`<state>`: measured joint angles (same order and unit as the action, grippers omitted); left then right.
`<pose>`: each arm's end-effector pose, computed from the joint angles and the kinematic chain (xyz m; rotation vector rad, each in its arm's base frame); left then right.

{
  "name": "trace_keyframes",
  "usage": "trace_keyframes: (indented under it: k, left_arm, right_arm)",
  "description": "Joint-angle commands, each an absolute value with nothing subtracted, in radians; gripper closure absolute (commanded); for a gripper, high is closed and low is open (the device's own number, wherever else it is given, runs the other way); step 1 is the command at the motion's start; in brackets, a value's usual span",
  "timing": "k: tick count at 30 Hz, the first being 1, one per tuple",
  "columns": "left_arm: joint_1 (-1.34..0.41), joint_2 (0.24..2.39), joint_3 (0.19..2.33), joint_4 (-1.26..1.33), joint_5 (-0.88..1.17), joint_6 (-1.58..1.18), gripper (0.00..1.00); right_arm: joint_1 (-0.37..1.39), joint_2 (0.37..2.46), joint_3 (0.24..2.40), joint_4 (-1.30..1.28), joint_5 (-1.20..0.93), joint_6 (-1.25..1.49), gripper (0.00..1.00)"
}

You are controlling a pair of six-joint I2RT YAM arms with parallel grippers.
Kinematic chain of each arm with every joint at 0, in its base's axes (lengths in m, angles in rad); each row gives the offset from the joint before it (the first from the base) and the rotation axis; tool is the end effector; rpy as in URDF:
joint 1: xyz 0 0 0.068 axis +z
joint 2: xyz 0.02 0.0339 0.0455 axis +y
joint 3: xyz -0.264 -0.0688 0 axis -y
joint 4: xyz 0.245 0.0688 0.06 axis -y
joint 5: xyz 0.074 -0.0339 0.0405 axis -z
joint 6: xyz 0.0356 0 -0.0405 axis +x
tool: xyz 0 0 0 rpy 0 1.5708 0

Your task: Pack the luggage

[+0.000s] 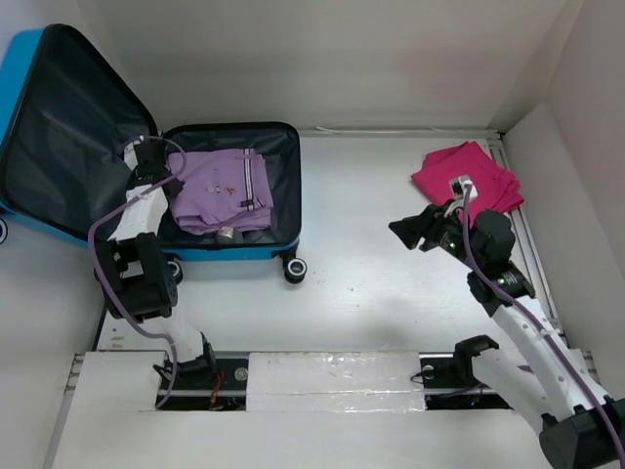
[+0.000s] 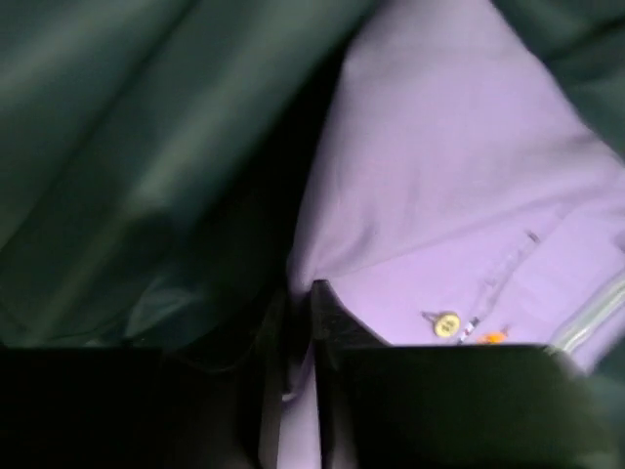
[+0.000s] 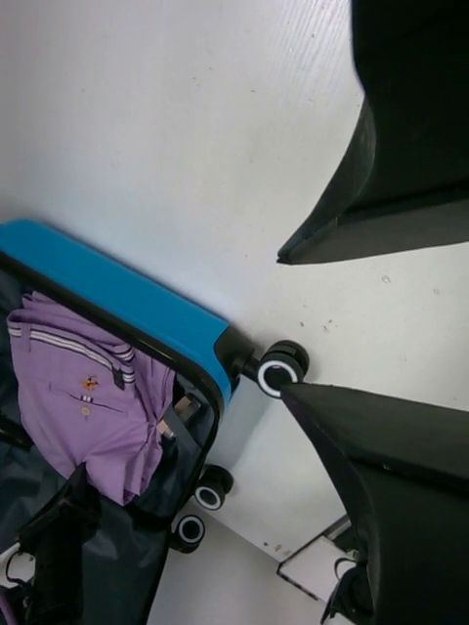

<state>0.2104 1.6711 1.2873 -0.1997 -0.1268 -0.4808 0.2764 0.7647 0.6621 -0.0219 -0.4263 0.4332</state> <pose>0.3778 0.0853 0.2798 -0.7966 1.9960 -0.0207 0.1739 0.0646 0.3176 -0.1944 1.7541 0.8834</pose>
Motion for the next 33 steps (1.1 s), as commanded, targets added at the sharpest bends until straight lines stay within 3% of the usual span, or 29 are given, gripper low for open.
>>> trace_keyframes:
  k: [1,3,4,5,9,11,12,16,21,24,28,32,33]
  left_arm:
    - [0.21,1.671,1.304,-0.234,-0.265,-0.477,0.88]
    - [0.201,1.646,1.313,-0.244,-0.265,-0.509,0.65]
    - [0.192,1.616,1.296,-0.232,-0.265,-0.509,0.4]
    - [0.177,1.579,1.28,-0.185,-0.274,-0.521,0.29]
    - [0.063,1.384,1.243,-0.097,-0.277,-0.549,0.11]
    - [-0.131,1.24,1.182,-0.049,-0.334,-0.558,0.1]
    - [-0.132,1.239,1.181,-0.023,-0.334,-0.558,0.1]
    - [-0.446,1.12,0.923,0.158,-0.298,-0.606,0.14]
    - [-0.951,1.242,0.838,0.244,-0.571,-0.597,0.18]
    - [-1.11,1.345,0.859,0.224,-0.601,-0.606,0.18]
    - [-1.21,1.39,0.809,0.36,-0.537,-0.606,0.19]
    - [-1.22,1.379,0.724,0.472,-0.431,-0.618,0.19]
    - [-1.22,1.379,0.709,0.5,-0.431,-0.618,0.19]
  right_arm:
    - [0.285,0.785,0.655,0.061,-0.408,0.419,0.41]
    - [0.285,0.796,0.655,0.061,-0.385,0.419,0.36]
    - [0.285,0.805,0.655,0.061,-0.344,0.419,0.34]
    - [0.285,0.805,0.655,0.061,-0.313,0.428,0.3]
    - [0.285,0.868,0.655,0.061,-0.105,0.474,0.26]
    - [0.267,0.97,0.678,0.07,-0.002,0.509,0.24]
    - [0.256,0.971,0.689,0.071,0.029,0.509,0.24]
    - [0.143,1.144,0.75,0.095,0.138,0.544,0.2]
    - [-0.04,1.267,0.792,0.095,0.21,0.6,0.18]
    - [-0.175,1.36,0.776,0.162,0.186,0.67,0.16]
    - [-0.302,1.557,0.822,0.149,0.069,0.686,0.22]
    - [-0.408,1.69,0.905,0.109,-0.089,0.676,0.25]
    - [-0.408,1.713,0.961,0.083,-0.112,0.661,0.3]
